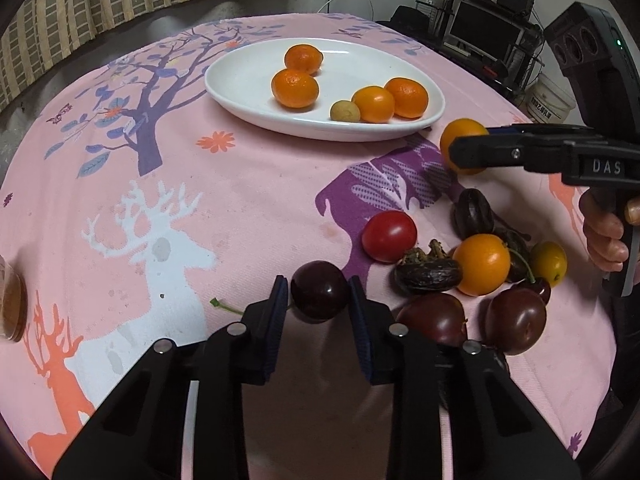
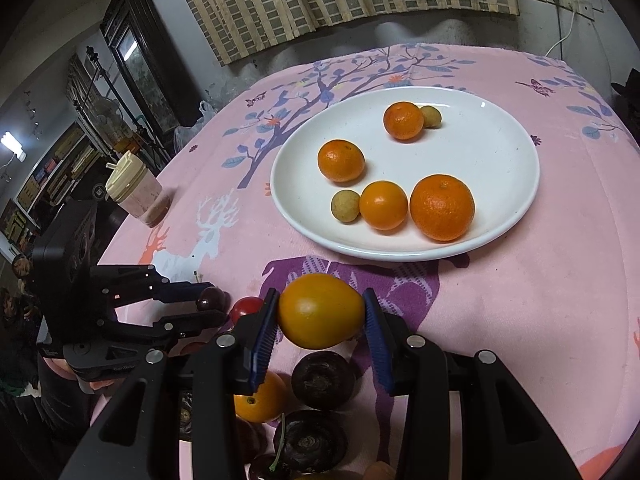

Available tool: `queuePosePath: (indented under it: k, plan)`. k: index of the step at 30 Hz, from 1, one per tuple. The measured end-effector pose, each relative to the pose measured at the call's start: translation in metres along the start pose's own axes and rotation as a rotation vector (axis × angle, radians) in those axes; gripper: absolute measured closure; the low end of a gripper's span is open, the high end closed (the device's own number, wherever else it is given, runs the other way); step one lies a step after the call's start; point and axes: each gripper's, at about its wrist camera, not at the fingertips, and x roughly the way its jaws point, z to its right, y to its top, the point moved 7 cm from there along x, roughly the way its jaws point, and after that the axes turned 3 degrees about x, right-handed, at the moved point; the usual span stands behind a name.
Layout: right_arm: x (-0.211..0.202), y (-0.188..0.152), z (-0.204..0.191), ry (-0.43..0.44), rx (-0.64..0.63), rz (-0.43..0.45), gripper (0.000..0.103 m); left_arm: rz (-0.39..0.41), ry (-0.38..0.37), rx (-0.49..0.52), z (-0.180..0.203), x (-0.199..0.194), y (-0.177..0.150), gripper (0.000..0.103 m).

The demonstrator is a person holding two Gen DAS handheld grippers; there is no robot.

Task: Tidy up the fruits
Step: 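Grasp a dark cherry with the left tool while the right tool grasps a tangerine, then release the cherry and tangerine onto the white plate with both tools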

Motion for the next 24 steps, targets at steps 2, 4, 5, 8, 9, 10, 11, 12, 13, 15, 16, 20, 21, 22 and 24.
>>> queuePosePath:
  k: [2, 4, 5, 8, 9, 10, 11, 12, 13, 15, 16, 20, 21, 22, 24]
  plan:
    - [-0.002, 0.002, 0.001, 0.003, 0.008, 0.01, 0.06, 0.003, -0.016, -0.003, 0.002, -0.002, -0.001, 0.074]
    - [-0.006, 0.004, 0.004, 0.007, 0.018, 0.029, 0.06, 0.01, -0.023, -0.002, 0.005, -0.005, 0.0, 0.074]
    - [-0.008, 0.006, 0.005, 0.008, 0.022, 0.038, 0.061, 0.016, -0.02, -0.004, 0.005, -0.006, 0.001, 0.075]
    - [-0.015, 0.015, 0.009, 0.012, 0.043, 0.093, 0.061, 0.049, -0.026, -0.011, 0.002, -0.015, 0.015, 0.075]
    - [-0.019, 0.02, 0.011, 0.011, 0.053, 0.118, 0.061, 0.06, -0.015, -0.003, 0.0, -0.017, 0.024, 0.075]
    - [-0.021, 0.025, 0.013, 0.008, 0.06, 0.138, 0.061, 0.074, 0.002, 0.01, -0.003, -0.019, 0.039, 0.075]
    - [-0.024, 0.034, 0.017, 0.002, 0.075, 0.172, 0.061, 0.086, 0.011, 0.018, -0.004, -0.02, 0.053, 0.075]
    - [-0.027, 0.042, 0.02, -0.008, 0.085, 0.201, 0.061, 0.103, 0.014, 0.022, -0.006, -0.019, 0.07, 0.075]
    - [-0.027, 0.048, 0.024, -0.022, 0.091, 0.223, 0.061, 0.117, 0.009, 0.019, -0.008, -0.015, 0.087, 0.075]
    - [-0.025, 0.063, 0.037, -0.079, 0.107, 0.265, 0.061, 0.136, 0.006, 0.0, -0.014, -0.003, 0.114, 0.075]
    - [-0.022, 0.069, 0.043, -0.095, 0.116, 0.273, 0.061, 0.142, 0.009, -0.015, -0.017, 0.006, 0.129, 0.075]
    - [-0.002, 0.092, 0.065, -0.13, 0.143, 0.287, 0.06, 0.144, 0.06, -0.041, -0.027, 0.038, 0.163, 0.075]
    - [0.002, 0.095, 0.067, -0.141, 0.14, 0.285, 0.06, 0.132, 0.087, -0.037, -0.029, 0.045, 0.167, 0.074]
    - [0.004, 0.095, 0.069, -0.157, 0.14, 0.28, 0.057, 0.123, 0.108, -0.034, -0.03, 0.047, 0.168, 0.063]
    - [0.003, 0.091, 0.072, -0.194, 0.146, 0.254, 0.036, 0.141, 0.141, -0.037, -0.03, 0.039, 0.166, 0.02]
